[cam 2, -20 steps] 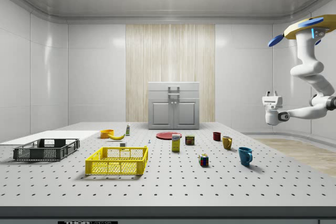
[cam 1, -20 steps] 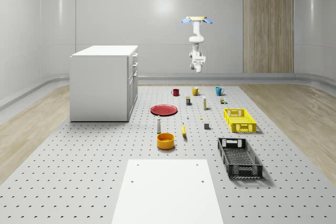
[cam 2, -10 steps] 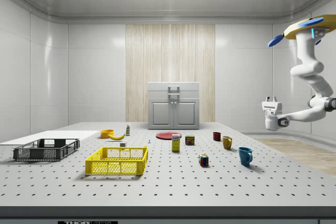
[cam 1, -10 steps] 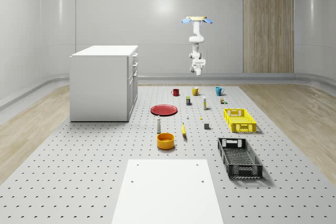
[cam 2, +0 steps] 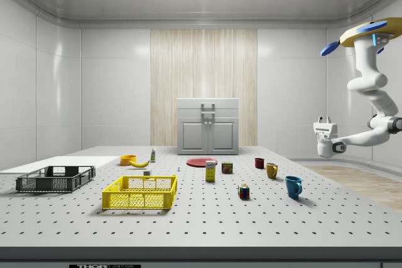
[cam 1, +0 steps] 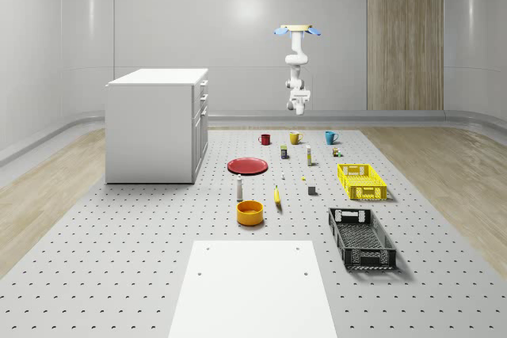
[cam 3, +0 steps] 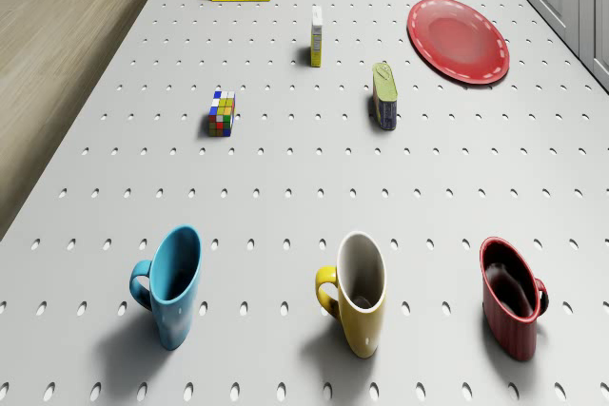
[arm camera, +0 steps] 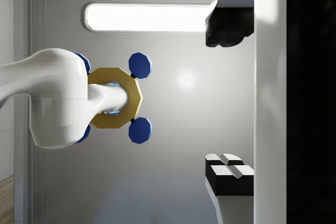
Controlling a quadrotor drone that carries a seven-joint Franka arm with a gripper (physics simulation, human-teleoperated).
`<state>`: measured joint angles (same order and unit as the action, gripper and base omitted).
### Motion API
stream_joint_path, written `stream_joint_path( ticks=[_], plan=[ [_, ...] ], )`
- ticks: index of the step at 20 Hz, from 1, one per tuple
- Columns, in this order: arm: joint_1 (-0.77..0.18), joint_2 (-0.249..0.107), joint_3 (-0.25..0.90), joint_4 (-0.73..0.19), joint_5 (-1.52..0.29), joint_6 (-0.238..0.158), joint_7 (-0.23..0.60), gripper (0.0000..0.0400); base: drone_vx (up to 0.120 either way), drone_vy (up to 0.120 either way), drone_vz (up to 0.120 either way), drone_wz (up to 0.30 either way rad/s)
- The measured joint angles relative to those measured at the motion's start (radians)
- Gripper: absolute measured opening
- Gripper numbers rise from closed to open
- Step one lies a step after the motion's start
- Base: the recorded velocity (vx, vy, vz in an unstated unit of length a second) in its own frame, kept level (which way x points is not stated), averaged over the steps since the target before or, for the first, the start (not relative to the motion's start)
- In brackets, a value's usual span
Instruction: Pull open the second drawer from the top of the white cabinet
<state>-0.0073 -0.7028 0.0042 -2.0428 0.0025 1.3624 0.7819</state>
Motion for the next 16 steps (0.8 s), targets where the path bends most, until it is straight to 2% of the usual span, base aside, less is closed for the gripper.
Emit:
stream_joint_path(
  ticks=[7,11,16],
  plan=[
    [0.003,-0.002,-0.019,-0.001,0.034,0.003,-0.002,0.03,0.0,0.0,0.0,0.0],
    [0.068,-0.007,-0.307,-0.08,0.48,-0.003,-0.073,0.0306,0.1,-0.11,0.01,0.0],
    [0.155,-0.029,-0.531,-0.227,0.82,-0.001,-0.132,0.0305,0.12,-0.12,0.12,0.0]
  ],
)
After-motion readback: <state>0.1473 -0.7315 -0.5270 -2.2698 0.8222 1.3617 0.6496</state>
